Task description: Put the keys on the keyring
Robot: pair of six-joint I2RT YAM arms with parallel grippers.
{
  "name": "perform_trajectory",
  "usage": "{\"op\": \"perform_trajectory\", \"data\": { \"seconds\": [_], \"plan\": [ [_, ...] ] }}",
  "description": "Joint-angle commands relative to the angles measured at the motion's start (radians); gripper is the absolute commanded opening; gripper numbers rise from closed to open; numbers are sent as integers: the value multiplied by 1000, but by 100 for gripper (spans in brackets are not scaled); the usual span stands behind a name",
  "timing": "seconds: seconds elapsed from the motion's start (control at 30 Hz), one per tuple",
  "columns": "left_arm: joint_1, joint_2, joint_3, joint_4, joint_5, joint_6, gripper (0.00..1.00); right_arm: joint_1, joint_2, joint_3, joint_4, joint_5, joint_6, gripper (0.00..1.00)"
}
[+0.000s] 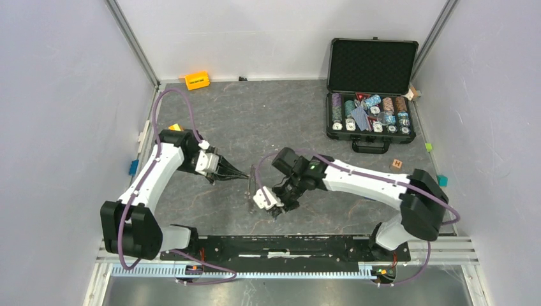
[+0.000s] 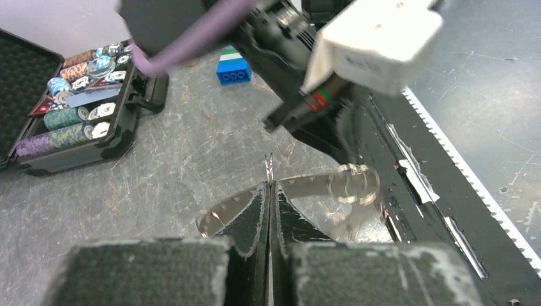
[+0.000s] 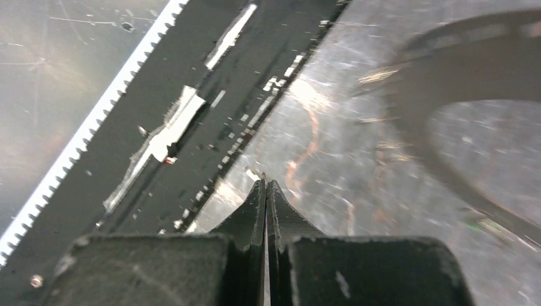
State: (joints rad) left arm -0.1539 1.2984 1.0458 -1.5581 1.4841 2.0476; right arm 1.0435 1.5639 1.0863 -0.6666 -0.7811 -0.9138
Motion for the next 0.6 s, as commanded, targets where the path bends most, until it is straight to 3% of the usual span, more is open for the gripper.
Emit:
{"op": "perform_trajectory", "data": {
  "seconds": [0.0, 0.27, 0.57],
  "plan": [
    [-29, -1, 22, -87, 82, 176, 2, -74, -107, 59, -92, 33, -149, 0],
    [-65, 13, -3, -87, 118, 195, 2, -190, -178, 142, -94, 46, -160, 0],
    [-139, 71, -13, -87, 96, 251, 2, -215, -151, 284, -80, 39, -88, 0]
  ]
}}
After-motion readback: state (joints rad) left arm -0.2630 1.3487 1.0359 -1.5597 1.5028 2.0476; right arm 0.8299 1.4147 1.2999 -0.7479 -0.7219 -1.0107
